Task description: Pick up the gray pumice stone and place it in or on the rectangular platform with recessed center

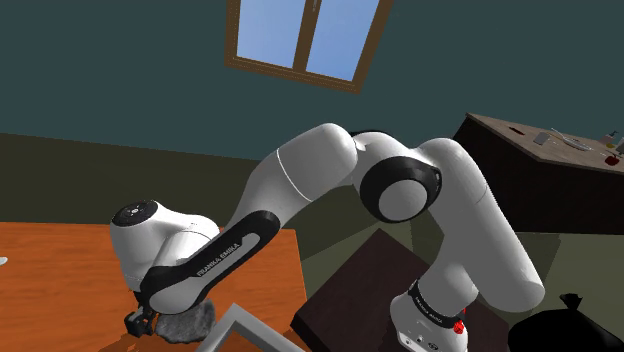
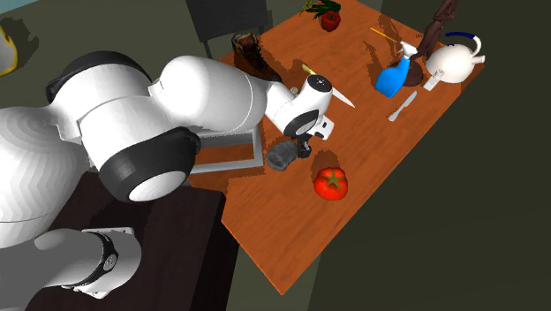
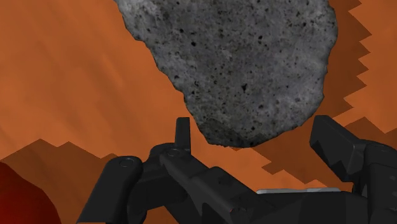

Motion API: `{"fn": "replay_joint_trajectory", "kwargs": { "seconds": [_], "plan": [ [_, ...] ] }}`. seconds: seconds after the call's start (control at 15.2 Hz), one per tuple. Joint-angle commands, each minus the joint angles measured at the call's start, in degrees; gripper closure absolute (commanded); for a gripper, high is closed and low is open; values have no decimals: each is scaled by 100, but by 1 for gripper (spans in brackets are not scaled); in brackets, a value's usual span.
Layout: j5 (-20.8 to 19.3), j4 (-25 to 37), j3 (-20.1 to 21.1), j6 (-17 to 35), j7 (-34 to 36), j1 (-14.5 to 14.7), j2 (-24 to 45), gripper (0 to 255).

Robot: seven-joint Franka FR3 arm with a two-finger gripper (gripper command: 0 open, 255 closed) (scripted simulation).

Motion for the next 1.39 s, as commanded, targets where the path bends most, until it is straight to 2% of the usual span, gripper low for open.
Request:
{"fn": "replay_joint_trajectory", "kwargs": {
  "seconds": [0.0,1.32],
  "plan": [
    [1,-6,1,-4,1,2,0,255],
    [151,-299,158,-845,-23,-121,-1135,255]
  ]
}}
